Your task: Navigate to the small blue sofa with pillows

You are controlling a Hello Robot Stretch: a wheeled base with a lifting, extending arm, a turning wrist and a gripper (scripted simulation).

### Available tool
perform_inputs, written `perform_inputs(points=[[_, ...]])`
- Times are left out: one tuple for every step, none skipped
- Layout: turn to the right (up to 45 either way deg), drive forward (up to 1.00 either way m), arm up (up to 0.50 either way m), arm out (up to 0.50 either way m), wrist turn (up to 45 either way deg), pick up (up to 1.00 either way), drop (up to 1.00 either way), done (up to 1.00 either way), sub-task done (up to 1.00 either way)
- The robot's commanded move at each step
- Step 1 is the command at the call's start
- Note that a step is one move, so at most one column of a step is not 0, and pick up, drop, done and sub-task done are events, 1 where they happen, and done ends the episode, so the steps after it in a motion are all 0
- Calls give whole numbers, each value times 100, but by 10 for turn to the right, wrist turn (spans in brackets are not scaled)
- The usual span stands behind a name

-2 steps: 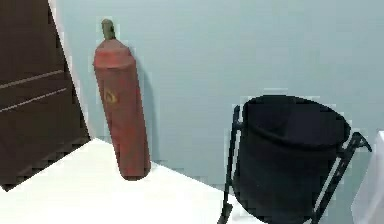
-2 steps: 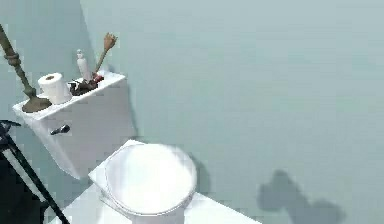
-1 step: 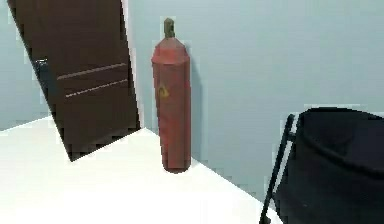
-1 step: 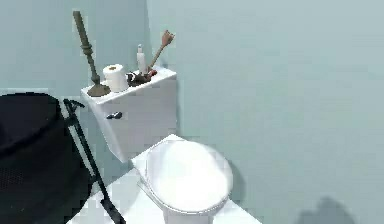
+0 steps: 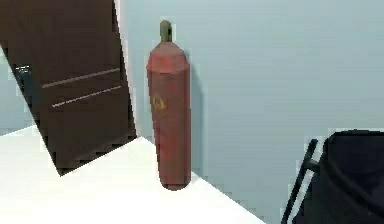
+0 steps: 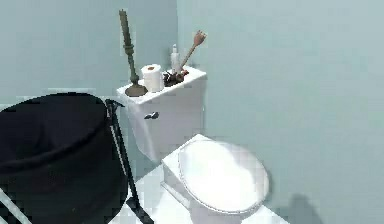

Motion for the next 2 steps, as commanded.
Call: perform_inputs(points=[[-420,0,0,0,0,0,0,0,0],[0,100,0,0,0,0,0,0,0]])
